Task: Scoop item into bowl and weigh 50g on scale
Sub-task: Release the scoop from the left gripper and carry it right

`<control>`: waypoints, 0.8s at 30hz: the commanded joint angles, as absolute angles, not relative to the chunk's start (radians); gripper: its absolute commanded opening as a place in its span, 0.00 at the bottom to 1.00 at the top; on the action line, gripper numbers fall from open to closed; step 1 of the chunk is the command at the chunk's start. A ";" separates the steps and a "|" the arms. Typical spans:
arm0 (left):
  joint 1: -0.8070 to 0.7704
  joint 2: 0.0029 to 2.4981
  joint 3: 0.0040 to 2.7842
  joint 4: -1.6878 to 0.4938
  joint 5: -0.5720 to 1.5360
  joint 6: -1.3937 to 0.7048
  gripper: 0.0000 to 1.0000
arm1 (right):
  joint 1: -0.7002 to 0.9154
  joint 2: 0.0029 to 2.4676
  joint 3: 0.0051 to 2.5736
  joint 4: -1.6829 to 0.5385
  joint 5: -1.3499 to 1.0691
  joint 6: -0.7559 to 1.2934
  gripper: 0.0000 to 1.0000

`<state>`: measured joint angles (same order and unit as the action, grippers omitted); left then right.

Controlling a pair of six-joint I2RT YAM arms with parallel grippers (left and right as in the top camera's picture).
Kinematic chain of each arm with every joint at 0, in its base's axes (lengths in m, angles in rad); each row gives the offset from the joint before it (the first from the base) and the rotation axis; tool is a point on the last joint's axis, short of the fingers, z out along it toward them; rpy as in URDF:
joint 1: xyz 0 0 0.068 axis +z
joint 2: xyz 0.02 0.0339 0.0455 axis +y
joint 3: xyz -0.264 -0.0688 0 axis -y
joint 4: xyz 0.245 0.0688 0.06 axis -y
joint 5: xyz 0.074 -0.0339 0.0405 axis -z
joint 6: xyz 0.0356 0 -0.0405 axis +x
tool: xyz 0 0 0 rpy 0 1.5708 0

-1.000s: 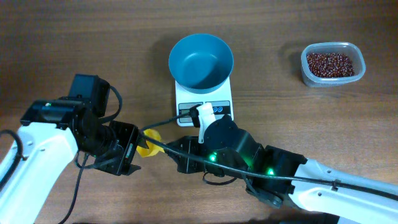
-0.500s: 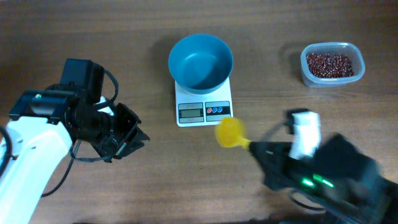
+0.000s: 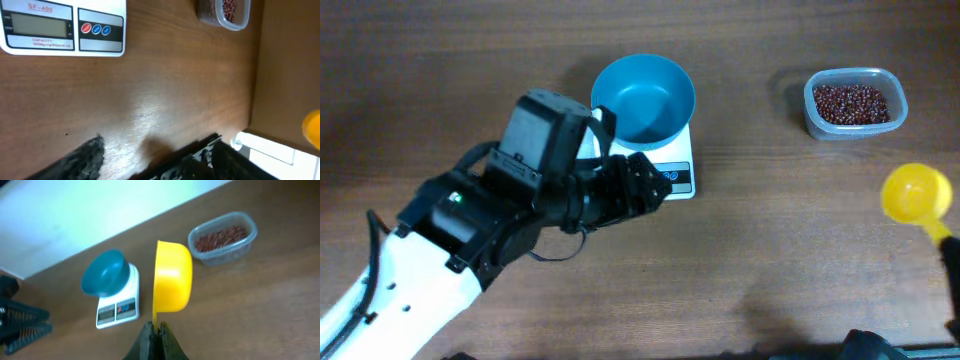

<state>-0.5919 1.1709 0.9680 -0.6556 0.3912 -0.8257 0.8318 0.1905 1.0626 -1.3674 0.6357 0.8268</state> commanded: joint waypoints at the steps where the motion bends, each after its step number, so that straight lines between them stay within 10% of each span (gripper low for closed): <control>1: -0.613 1.161 0.981 -0.651 0.345 -0.813 0.99 | 0.831 0.187 1.110 -1.410 0.697 0.817 0.04; 24: -0.613 1.163 0.981 -0.762 0.238 -0.813 0.99 | 0.831 0.751 1.459 -1.480 0.874 0.728 0.04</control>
<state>-0.6094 1.1706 0.9691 -0.7601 0.2493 -0.8227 0.8318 0.6979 1.4448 -1.5112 0.8135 0.7368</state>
